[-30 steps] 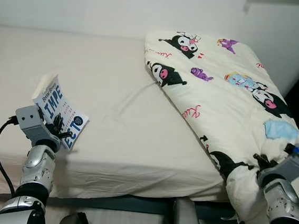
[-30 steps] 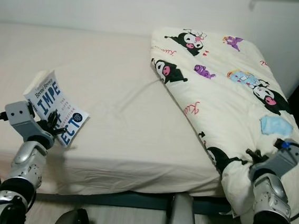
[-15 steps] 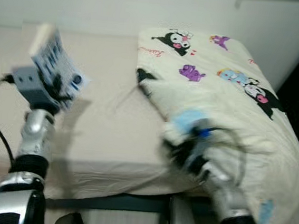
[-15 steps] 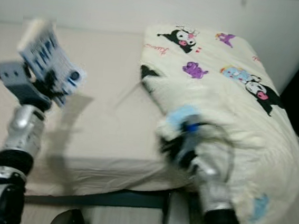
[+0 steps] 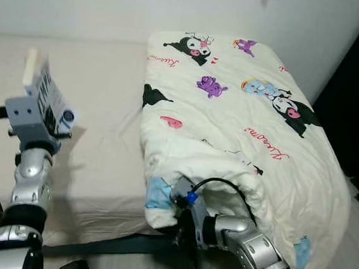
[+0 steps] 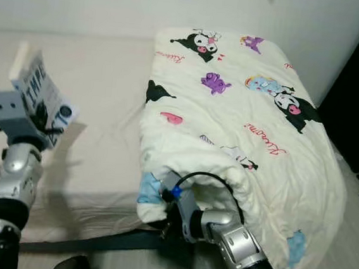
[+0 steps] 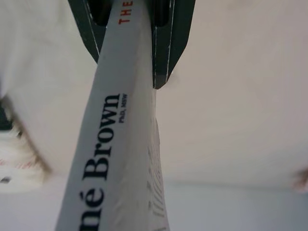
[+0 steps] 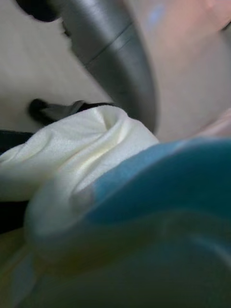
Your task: Clean up the room
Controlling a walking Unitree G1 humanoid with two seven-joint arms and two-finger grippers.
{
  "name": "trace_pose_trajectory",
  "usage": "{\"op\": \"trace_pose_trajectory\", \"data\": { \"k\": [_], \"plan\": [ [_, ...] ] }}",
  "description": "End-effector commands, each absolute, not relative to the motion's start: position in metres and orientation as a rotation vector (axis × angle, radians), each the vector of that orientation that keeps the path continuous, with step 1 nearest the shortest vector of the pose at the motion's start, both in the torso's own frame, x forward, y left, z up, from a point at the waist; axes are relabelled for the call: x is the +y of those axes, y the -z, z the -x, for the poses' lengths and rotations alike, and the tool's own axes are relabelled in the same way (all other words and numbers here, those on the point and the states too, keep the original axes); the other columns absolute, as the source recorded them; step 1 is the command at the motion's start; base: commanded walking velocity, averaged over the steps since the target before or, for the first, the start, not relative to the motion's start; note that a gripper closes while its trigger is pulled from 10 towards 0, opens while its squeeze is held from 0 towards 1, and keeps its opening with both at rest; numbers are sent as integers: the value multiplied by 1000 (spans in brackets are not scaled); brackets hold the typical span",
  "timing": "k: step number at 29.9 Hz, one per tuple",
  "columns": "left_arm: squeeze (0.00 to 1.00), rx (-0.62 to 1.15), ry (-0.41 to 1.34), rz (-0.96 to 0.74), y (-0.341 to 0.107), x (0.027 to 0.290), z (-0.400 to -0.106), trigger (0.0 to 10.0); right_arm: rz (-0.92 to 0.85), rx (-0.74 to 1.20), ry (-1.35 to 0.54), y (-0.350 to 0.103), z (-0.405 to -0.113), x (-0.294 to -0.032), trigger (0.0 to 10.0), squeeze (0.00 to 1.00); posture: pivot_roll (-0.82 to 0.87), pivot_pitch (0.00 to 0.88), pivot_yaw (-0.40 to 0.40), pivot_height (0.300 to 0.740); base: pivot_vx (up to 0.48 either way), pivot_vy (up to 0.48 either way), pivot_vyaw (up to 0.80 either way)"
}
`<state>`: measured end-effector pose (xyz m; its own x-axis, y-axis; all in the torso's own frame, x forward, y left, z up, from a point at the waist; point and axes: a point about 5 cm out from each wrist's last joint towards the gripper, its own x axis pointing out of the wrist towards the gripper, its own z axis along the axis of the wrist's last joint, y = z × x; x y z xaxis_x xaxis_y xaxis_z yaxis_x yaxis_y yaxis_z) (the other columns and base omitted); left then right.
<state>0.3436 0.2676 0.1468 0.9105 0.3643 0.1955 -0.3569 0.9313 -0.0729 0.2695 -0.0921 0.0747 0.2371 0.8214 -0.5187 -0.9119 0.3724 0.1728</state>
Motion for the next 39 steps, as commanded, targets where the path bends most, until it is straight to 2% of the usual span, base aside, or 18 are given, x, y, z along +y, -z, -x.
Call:
{"op": "trace_pose_trajectory", "data": {
  "k": [1,2,3,4,5,11,21,23,27,30,31,33,34,35,36,37,38,39],
  "plan": [
    [0,-200,-372,28,-145,266,-343,10000,199,680,-1286,-62,-253,-90,10000,0,-75,140,24,320,0,0,0],
    [0,-188,-365,25,-142,264,-343,10000,193,679,-1271,-64,-254,-96,10000,0,-78,140,26,320,0,0,0],
    [0,-176,-357,22,-140,262,-343,10000,156,663,-1279,-69,-255,-100,10000,388,-78,141,27,320,0,0,0],
    [0,-176,-357,22,-140,262,-343,10000,156,663,-1279,-69,-255,-100,10000,388,-78,141,27,320,0,0,0],
    [0,-170,-357,24,-138,262,-343,10000,135,652,-1311,-73,-252,-101,10000,1000,-80,141,29,320,0,0,0],
    [0,-153,-356,27,-136,260,-344,10000,30,613,-1457,-93,-237,-104,10000,1000,-84,140,32,320,0,0,0],
    [0,-146,-360,17,-138,261,-346,10000,0,641,-1569,-110,-213,-137,10000,1000,-84,143,34,320,0,0,0],
    [0,-143,-361,10,-139,262,-346,10000,-31,571,-1615,-136,-203,-147,10000,1000,-92,147,38,320,0,0,0],
    [0,-140,-360,6,-139,263,-346,10000,-54,516,-1639,-154,-195,-150,10000,1000,-94,149,39,320,0,0,0],
    [0,-140,-355,2,-139,262,-346,10000,-238,269,-1625,-195,-194,-153,10000,1000,-96,155,38,320,0,0,0],
    [0,-140,-355,1,-139,262,-346,10000,-290,184,-1584,-205,-198,-157,10000,922,-99,156,39,320,0,0,0],
    [0,-141,-355,0,-139,263,-346,10000,-318,138,-1555,-209,-200,-160,10000,922,-99,154,39,320,0,0,0],
    [0,-140,-354,-2,-139,262,-345,10000,-356,74,-1464,-213,-209,-168,10000,675,-100,153,40,320,0,0,0],
    [0,-138,-352,-3,-138,262,-345,10000,-370,15,-1295,-213,-225,-181,10000,349,-102,152,41,320,0,0,0],
    [0,-138,-352,-3,-138,262,-345,10000,-370,15,-1295,-213,-225,-181,10000,349,-102,152,41,320,0,0,0],
    [0,-137,-348,-3,-138,261,-346,10000,-375,-7,-1055,-206,-245,-200,10000,67,-102,150,42,320,0,0,0],
    [0,-136,-345,-2,-137,260,-346,10000,-382,-11,-894,-200,-257,-213,10000,67,-102,148,42,320,0,0,0],
    [0,-137,-340,-1,-138,259,-346,10000,-347,50,-687,-185,-271,-228,10000,0,-105,146,47,320,0,0,0]
  ]
}}
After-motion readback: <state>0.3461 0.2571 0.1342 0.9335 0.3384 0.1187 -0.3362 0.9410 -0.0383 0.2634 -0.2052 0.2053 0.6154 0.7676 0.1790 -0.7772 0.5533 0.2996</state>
